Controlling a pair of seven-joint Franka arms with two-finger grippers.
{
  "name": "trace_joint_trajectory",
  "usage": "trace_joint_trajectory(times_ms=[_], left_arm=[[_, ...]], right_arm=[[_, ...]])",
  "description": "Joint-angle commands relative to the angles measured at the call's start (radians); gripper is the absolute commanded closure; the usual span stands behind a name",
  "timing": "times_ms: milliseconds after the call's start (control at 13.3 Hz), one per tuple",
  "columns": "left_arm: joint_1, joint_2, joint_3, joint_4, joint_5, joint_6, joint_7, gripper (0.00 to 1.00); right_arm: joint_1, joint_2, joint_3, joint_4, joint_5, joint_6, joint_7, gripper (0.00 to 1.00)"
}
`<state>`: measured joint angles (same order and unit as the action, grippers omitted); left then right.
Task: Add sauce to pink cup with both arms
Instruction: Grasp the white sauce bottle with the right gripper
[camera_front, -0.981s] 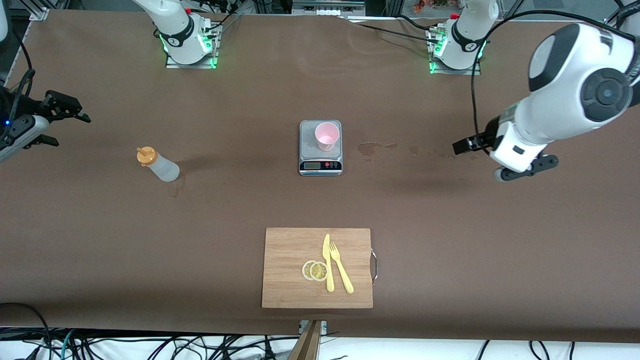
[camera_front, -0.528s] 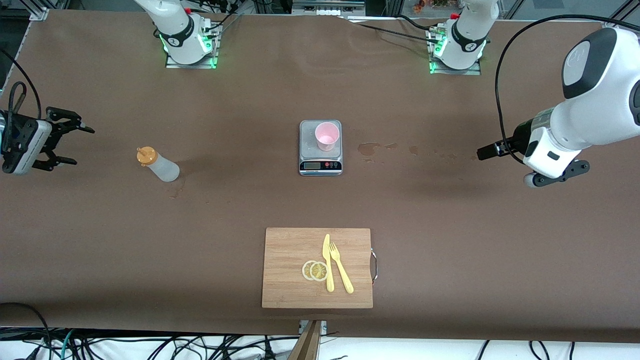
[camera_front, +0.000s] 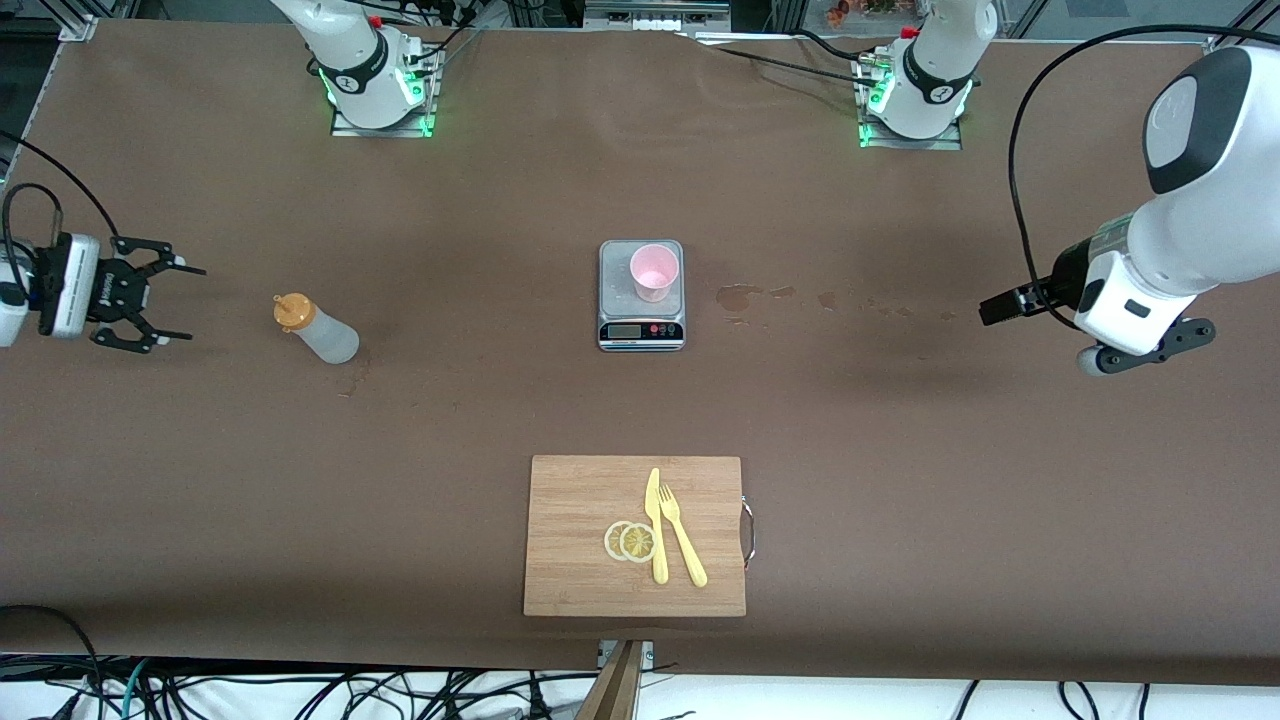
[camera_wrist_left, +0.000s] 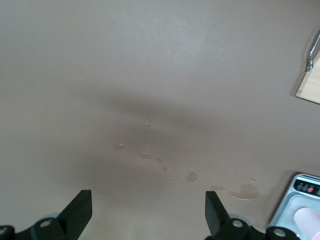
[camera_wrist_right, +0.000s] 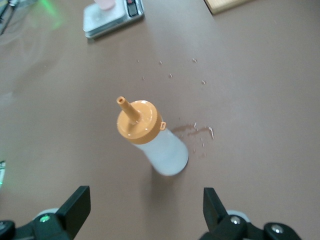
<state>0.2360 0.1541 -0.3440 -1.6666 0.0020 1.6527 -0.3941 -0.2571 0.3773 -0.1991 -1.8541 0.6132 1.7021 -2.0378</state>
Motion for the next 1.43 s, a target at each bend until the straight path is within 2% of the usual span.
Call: trace_joint_trajectory(times_ms=[0,75,151,603,981,1358], left_arm=[[-0.172,-0.099,0.207,-0.088,-0.010,0.036,0.185,0.01],[-0.228,-0.123,0.270,-0.114,-0.011,0.035,0.246,0.01],[-0.262,-0.137,0.301,-0.116,-0.011,0.023,0.264,0.00],[-0.308,-0.171,0.309,-0.088,0.000,0.002,0.262,0.00],[-0.343,-0.192,0.310,-0.097,0.001,-0.047,0.253,0.00],[-0.311,-0.176,0.297,-0.087,0.013,-0.045,0.265,0.00]], right_arm=[[-0.027,0.084,0.009,0.010,0.100,-0.004,-0.140,0.00],[-0.027,0.110,0.009,0.010,0.141,-0.018,-0.188,0.00],[-0.027,0.136,0.009,0.012,0.181,-0.025,-0.223,0.00],[-0.005,0.212,0.012,0.003,0.312,-0.044,-0.403,0.00],[0.029,0.251,0.012,-0.007,0.318,-0.068,-0.439,0.00],[0.052,0.269,0.012,-0.014,0.327,-0.087,-0.482,0.00]])
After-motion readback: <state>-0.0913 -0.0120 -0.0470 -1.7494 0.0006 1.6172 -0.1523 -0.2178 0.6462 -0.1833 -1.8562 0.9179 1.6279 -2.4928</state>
